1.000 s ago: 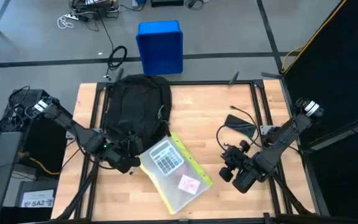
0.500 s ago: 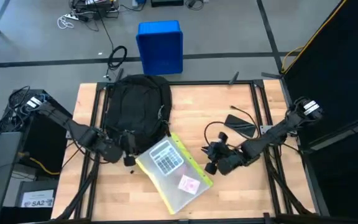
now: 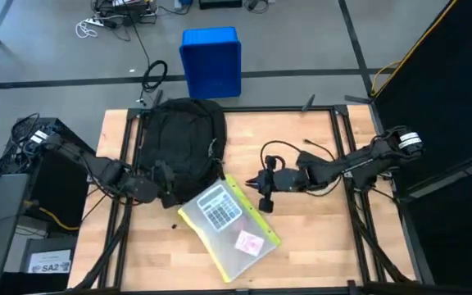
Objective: Unpack backpack
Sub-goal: Put the zip lock bag into the backpack
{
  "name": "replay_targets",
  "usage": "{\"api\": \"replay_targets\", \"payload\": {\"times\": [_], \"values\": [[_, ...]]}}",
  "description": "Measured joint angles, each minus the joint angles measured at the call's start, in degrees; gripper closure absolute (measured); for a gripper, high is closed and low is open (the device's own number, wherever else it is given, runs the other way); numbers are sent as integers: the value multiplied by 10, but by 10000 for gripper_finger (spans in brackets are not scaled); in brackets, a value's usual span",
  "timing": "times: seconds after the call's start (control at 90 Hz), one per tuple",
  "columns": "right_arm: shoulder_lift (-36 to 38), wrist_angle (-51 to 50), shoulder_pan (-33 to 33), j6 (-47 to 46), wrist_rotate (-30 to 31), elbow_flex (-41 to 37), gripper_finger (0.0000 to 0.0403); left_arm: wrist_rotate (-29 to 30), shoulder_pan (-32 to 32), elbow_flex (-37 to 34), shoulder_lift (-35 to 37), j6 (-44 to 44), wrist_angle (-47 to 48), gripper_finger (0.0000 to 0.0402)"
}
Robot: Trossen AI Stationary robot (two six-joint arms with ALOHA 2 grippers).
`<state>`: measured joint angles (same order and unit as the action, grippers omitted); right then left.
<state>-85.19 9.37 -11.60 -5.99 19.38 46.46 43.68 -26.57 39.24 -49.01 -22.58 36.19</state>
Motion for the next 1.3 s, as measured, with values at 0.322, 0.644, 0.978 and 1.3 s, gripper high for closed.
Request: {"api": "replay_targets", "payload": {"times": [0.322,0.644,0.978,1.3], "values": [[0,-4,35,76,-64,0,393,-35,0,14,0,-124,120,319],[0,-5,82,117,-72,0,378,-41,9,32,-1,-121,150,241],[0,-4,125,116,-143,0,373,-125,48,98,-59,-98,220,177],[0,-1,115,63,-166,0,374,-166,61,114,-176,-68,241,176]]}}
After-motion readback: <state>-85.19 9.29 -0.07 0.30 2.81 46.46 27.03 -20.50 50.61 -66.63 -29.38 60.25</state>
